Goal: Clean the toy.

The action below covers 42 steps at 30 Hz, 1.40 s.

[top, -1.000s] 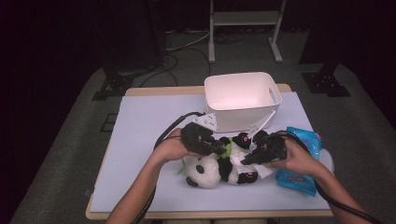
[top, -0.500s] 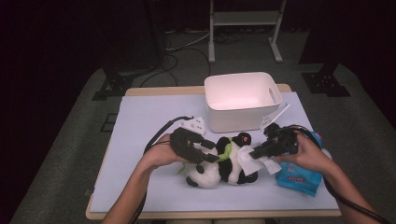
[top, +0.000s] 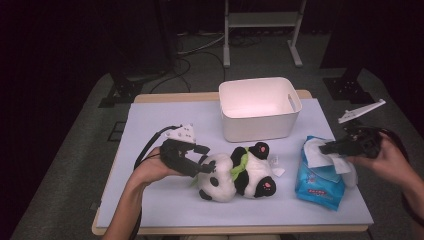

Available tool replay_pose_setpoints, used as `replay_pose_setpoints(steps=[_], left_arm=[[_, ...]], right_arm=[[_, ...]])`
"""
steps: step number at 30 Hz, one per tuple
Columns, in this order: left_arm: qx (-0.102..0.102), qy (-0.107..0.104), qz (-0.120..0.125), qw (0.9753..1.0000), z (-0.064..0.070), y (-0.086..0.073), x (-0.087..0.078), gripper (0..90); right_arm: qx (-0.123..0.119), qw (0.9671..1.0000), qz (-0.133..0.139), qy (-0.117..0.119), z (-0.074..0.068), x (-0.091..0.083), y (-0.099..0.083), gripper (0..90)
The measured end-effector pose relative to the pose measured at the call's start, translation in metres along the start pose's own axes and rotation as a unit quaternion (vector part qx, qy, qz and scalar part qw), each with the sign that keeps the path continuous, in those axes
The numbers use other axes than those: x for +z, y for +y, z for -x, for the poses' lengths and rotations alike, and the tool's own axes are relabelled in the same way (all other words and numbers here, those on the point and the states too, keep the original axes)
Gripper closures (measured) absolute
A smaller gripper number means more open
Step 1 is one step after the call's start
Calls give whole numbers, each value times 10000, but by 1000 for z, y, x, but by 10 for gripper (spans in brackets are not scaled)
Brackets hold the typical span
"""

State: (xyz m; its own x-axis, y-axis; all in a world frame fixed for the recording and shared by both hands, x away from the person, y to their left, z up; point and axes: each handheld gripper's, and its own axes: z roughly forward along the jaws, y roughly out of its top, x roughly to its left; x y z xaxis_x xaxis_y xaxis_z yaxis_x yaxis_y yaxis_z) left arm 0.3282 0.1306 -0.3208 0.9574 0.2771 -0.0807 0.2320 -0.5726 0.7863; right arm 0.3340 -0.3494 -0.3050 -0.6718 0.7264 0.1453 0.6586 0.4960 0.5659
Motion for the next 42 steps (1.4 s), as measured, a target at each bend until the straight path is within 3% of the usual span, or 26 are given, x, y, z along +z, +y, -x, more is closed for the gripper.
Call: replay_pose_setpoints(steps=[6,10,12,17,32,36,42], left_arm=[[-125,96,2,9999,-4,-14,0,324],[-190,126,-29,9997,-6,-23,3,304],[-225,117,-43,9997,-6,-26,4,302],[-203,163,-59,9996,-7,-27,2,289],[-248,222,-114,9994,-7,-31,1,246],[-223,222,-121,9994,-7,-31,1,237],[-244,241,-124,9993,-8,-32,0,225]], right_arm=[[460,9989,-23,-115,24,10,-26,827],[558,9982,-185,-153,30,23,-35,758],[623,9979,-128,-109,31,21,-37,701],[568,9983,90,-12,28,11,-33,637],[425,9990,152,60,21,-4,-15,599],[451,9987,170,166,21,-5,-13,596],[343,9992,130,133,20,-4,-11,589]])
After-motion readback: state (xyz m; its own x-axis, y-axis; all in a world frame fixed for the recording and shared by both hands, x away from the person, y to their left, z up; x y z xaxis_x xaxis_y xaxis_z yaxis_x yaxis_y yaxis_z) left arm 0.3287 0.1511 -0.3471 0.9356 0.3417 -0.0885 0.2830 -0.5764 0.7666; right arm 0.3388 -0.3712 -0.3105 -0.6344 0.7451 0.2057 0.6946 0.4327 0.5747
